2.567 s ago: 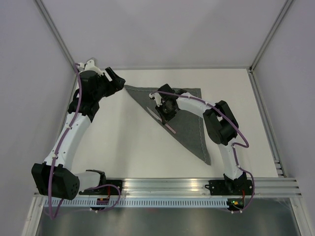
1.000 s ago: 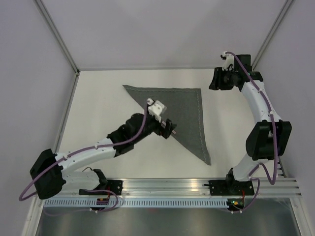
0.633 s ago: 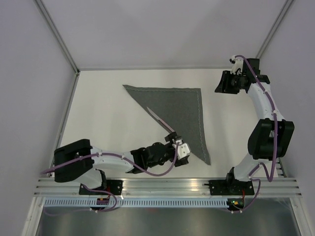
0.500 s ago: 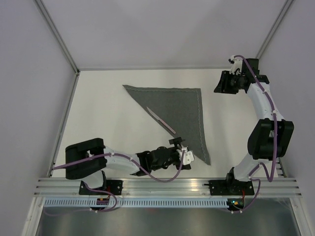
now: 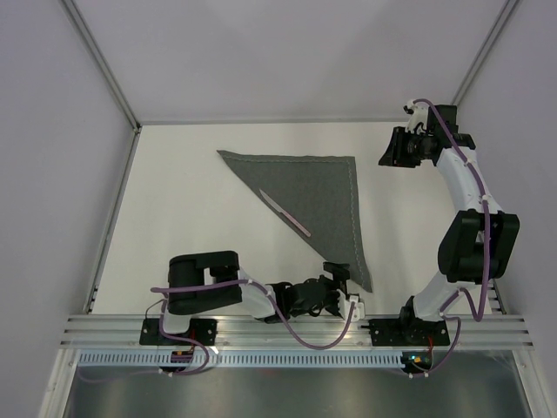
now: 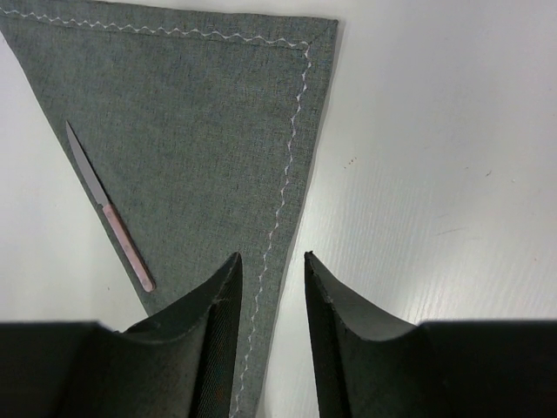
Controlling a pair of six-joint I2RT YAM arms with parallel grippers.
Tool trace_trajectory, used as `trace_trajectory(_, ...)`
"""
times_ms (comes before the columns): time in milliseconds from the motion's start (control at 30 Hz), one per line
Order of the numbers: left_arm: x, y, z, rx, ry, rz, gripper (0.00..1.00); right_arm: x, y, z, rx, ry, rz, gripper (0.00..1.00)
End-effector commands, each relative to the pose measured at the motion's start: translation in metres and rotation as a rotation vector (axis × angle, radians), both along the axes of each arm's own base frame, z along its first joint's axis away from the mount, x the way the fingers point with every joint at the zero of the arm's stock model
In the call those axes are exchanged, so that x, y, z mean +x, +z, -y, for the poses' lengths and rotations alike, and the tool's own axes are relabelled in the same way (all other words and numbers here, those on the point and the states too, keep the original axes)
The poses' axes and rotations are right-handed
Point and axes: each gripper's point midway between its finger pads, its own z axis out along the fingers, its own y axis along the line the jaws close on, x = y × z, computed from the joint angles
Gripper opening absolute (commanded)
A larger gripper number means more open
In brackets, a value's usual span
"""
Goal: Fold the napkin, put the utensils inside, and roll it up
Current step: Fold the napkin at the center of the board.
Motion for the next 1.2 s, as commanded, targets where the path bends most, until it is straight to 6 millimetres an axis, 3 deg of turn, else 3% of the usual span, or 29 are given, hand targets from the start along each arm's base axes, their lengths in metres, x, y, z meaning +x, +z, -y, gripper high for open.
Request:
trace_trajectory(0,-0.007,0.02,0.021,-0.053,-0.059,0.08,0.91,0.005,0.006,-0.002,0.019,-0.006,0.027,0.4)
trace_trajectory(300,-0.016,0.005,0.037,-0.026,-0.099,0.051,0.79,0.005,0.004,-0.002,0.021,-0.008,0.024,0.38)
trace_trajectory(700,-0.018,-0.018,0.044,0.004,-0.107,0.032,0.66,0.005,0.001,-0.002,0.02,-0.007,0.019,0.36)
trace_trajectory(1167,-0.005,-0.016,0.053,-0.031,-0.046,0.078,0.46,0.006,-0.002,-0.002,0.021,-0.009,0.012,0.34)
